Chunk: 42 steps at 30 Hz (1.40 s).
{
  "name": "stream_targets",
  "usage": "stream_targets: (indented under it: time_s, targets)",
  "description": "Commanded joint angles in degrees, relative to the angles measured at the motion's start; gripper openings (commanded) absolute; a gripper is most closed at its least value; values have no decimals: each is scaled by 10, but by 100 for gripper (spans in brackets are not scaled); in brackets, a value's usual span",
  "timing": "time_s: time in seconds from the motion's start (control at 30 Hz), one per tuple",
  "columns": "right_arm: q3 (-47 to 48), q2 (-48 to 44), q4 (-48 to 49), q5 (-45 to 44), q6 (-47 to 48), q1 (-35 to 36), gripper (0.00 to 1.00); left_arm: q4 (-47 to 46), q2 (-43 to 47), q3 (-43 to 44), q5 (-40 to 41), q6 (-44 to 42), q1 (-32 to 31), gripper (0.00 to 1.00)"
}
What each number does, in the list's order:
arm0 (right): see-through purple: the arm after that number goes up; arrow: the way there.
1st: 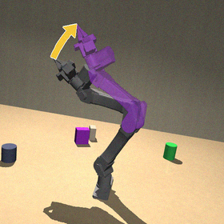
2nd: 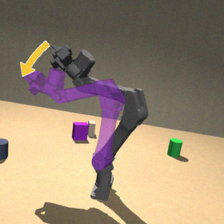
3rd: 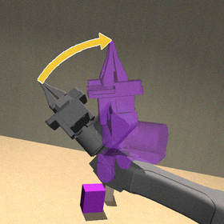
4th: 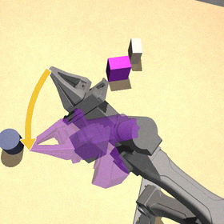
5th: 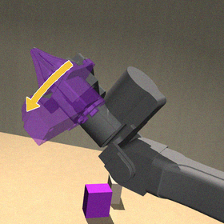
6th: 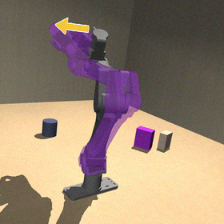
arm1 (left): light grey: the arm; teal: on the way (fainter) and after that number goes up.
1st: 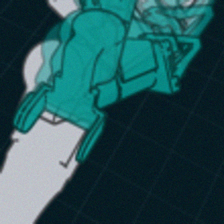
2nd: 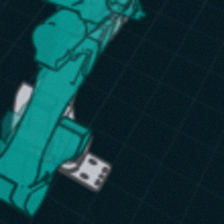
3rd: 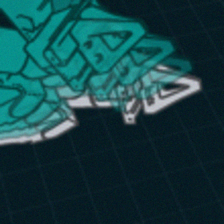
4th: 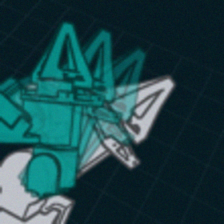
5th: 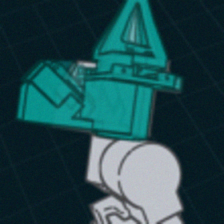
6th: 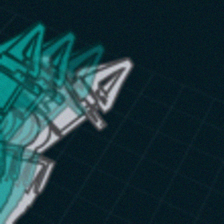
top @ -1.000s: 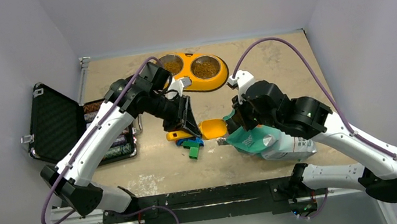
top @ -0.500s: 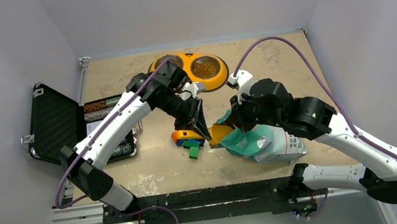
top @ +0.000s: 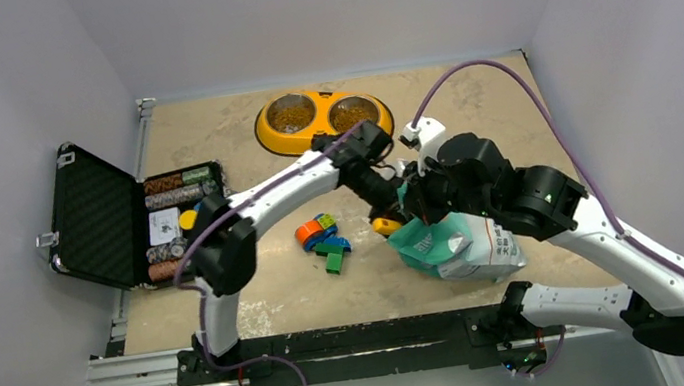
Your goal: Serve the pet food
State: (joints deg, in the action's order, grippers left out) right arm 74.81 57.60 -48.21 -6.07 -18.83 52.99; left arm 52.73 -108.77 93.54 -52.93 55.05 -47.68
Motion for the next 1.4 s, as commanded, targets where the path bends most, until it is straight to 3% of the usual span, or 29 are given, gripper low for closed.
stream_targets:
  time_s: [0.0, 0.1, 0.2, 0.3, 0.5, 0.67, 0.87, 1.1, 1.17, 1.37]
  targets:
    - [21, -51, 132, 26, -30, -22, 0, -180, -151, 71, 76, 50, -25, 0]
    - [0, -66, 121, 19, -27, -39, 0, -360, -161, 9, 79, 56, -25, 0]
    - [-14, -85, 112, 11, -21, -50, 0, -619, -125, -75, 20, 91, -25, 0]
    - [-19, -95, 101, 0, -17, -56, 0, -722, -78, -135, -17, 79, -22, 0]
    - [-17, -115, 78, -33, -8, -60, 0, -932, 7, -271, -50, 163, -1, 0]
    - [-14, -131, 53, -59, -3, -62, 0, -931, 105, -360, -59, 173, 40, 0]
    - [-9, -142, 38, -71, -9, -63, 0, -684, 196, -357, -78, 71, 47, 0]
    - [2, -152, 24, -82, -8, -63, 0, -574, 252, -364, -73, 46, 55, 0]
    - [3, -154, 20, -84, -10, -63, 0, -573, 255, -366, -74, 60, 58, 0]
    - [0, -169, 1, -90, -20, -63, 0, -695, 275, -410, -89, 141, 69, 0]
